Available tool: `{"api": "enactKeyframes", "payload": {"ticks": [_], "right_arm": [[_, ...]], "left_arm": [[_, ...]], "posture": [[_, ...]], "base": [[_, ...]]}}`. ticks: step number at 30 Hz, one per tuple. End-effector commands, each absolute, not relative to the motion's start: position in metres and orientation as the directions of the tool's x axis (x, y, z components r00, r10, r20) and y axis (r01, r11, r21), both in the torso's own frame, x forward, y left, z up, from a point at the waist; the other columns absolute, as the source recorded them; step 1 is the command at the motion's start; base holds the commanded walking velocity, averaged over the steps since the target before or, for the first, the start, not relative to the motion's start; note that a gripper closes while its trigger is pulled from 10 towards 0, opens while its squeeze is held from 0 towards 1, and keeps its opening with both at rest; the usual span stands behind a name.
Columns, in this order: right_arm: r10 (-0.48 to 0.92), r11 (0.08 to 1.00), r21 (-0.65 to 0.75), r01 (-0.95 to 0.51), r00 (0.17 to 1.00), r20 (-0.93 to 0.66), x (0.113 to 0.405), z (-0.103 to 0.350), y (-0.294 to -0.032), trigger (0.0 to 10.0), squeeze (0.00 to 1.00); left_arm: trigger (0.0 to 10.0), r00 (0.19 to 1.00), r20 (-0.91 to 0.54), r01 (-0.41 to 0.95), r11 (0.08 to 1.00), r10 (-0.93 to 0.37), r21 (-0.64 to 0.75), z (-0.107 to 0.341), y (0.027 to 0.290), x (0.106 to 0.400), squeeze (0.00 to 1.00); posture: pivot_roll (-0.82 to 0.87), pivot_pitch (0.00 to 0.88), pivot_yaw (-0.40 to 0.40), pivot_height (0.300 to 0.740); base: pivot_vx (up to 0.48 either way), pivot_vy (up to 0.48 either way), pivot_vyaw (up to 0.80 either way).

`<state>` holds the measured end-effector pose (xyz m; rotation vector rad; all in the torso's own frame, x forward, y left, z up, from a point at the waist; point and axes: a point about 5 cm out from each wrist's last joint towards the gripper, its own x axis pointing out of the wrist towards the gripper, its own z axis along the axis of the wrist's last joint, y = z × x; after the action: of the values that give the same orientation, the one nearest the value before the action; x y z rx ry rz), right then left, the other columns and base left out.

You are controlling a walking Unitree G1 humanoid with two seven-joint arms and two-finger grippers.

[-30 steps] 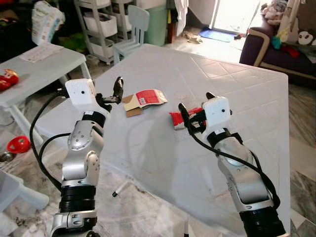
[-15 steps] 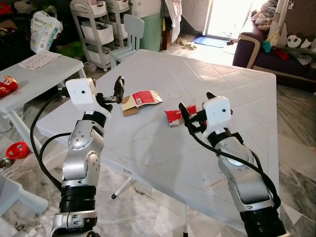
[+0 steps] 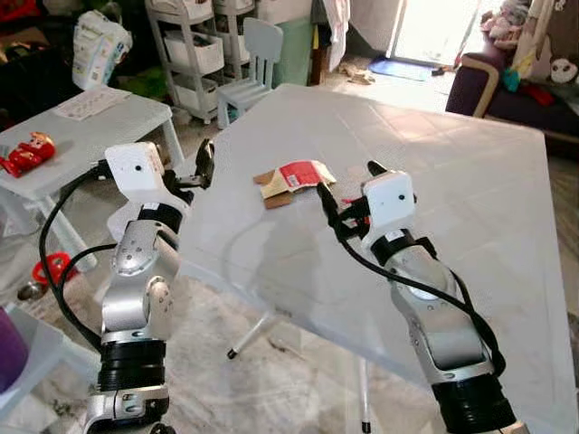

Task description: Picking trash to rubbish bin

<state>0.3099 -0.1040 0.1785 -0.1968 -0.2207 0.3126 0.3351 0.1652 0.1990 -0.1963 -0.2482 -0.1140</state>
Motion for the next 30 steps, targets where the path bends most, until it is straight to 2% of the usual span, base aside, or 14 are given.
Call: {"api": "enactKeyframes", "payload": {"ticks": [1,8,21,30], "right_arm": [[0.320,0.935,-0.218,-0.279,0.928,0.188,0.3109,0.1800,-0.1047,10.0,0.00],[0.317,0.936,-0.219,-0.276,0.930,0.187,0.3113,0.1795,-0.1045,10.0,0.00],[0.302,0.938,-0.231,-0.256,0.935,0.188,0.3137,0.1814,-0.1092,10.0,0.00],[0.298,0.938,-0.241,-0.250,0.935,0.191,0.3148,0.1827,-0.1103,10.0,0.00]], "left_arm": [[10.0,0.962,0.260,0.134,0.977,-0.088,-0.165,0.2034,0.1669,0.3356,0.00],[10.0,0.963,0.254,0.130,0.978,-0.086,-0.162,0.2026,0.1671,0.3353,0.00],[10.0,0.953,0.279,0.168,0.974,-0.121,-0.153,0.2069,0.1624,0.3349,0.00],[10.0,0.954,0.275,0.165,0.974,-0.117,-0.157,0.2062,0.1624,0.3354,0.00]], "posture": [[-0.07,0.016,-0.014,0.740],[-0.06,0.017,-0.015,0.740],[-0.07,0.020,-0.019,0.740],[-0.08,0.018,-0.022,0.740]], "base": [[0.000,0.458,0.00],[0.000,0.410,0.00],[0.000,0.000,0.00],[0.402,0.000,0.00]]}}
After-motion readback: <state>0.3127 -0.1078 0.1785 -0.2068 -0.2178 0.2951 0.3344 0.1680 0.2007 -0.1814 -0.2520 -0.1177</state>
